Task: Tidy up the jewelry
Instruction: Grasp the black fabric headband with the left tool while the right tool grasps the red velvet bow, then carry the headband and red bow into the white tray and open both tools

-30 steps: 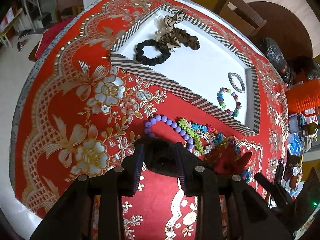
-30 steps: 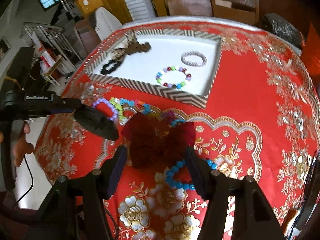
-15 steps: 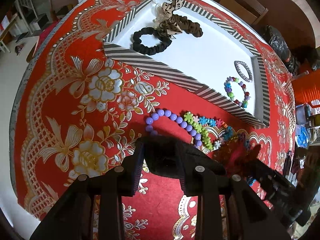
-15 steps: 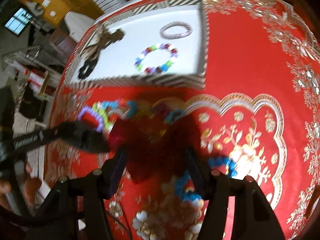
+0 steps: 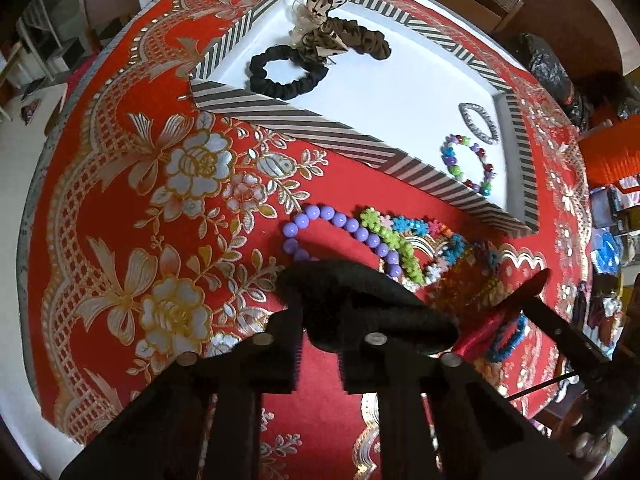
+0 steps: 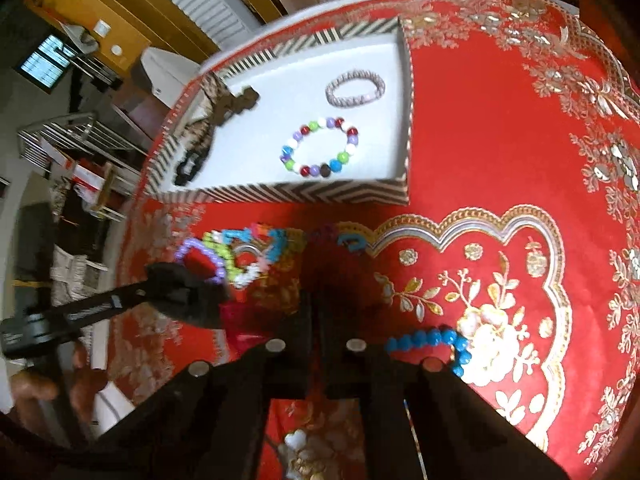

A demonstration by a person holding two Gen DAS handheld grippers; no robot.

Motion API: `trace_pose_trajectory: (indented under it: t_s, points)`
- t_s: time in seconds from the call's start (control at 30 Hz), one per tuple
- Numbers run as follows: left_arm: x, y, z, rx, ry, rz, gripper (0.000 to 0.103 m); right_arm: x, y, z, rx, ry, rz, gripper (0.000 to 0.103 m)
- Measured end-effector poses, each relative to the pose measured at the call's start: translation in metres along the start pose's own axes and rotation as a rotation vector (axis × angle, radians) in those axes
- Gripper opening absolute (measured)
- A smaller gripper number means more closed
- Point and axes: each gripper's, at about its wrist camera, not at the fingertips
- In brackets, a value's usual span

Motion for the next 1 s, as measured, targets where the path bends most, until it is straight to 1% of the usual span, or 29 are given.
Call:
trace_pose_trajectory:
  t_s: [0.07,0.3,0.47,0.5,0.53,0.57,0.6,0.63,0.67,0.7,0.77,0.87,1.0]
  points:
    - [-0.003,0.002,-0.013,0.010,0.019,0.004,0.000,-0.003,-0.002,-0.013,0.019,-0.014,-0.013,0.001]
    - [0.002,-0.006,-0.055,0.106,0.035,0.036,0.000,-0.018,-0.015,-0.060,0.102,-0.061,-0.065,0.001]
    - [0.007,-0.019,-0.076,0.165,0.034,0.047,0.000,-0.026,-0.023,-0.076,0.149,-0.060,-0.101,0.001]
    - [0.010,-0.021,-0.076,0.170,0.031,0.049,0.000,-0.025,-0.024,-0.077,0.154,-0.042,-0.109,0.001]
    - [0.010,-0.022,-0.078,0.178,0.029,0.051,0.000,-0.024,-0.024,-0.075,0.146,-0.026,-0.118,0.001]
    - [0.010,-0.023,-0.080,0.186,0.027,0.052,0.000,-0.021,-0.024,-0.068,0.100,-0.009,-0.115,0.001]
    - [0.011,-0.023,-0.080,0.188,0.024,0.054,0.000,-0.017,-0.021,-0.062,0.067,-0.004,-0.097,0.004]
    - [0.012,-0.022,-0.079,0.187,0.023,0.055,0.000,-0.011,-0.019,-0.052,0.018,0.001,-0.062,0.012]
    - [0.013,-0.022,-0.078,0.182,0.024,0.057,0.000,-0.005,-0.016,-0.043,-0.016,0.005,-0.028,0.023]
    - [0.013,-0.021,-0.076,0.177,0.024,0.057,0.000,0.000,-0.011,-0.033,-0.037,0.005,-0.005,0.026]
    - [0.013,-0.021,-0.071,0.160,0.022,0.056,0.000,0.010,-0.005,-0.017,-0.060,0.022,0.038,0.027]
    - [0.014,-0.019,-0.066,0.143,0.020,0.062,0.000,0.028,-0.007,0.002,-0.050,0.009,0.148,0.027]
    - [0.014,-0.017,-0.063,0.136,0.017,0.067,0.000,0.038,-0.013,0.018,-0.046,0.058,0.201,0.030]
Point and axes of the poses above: each gripper's, at about its wrist camera, not at the fingertips, and z roughly the way its jaws point, x to its right, y to its underside, and after that the axes turned 9 degrees about -y, right-handed
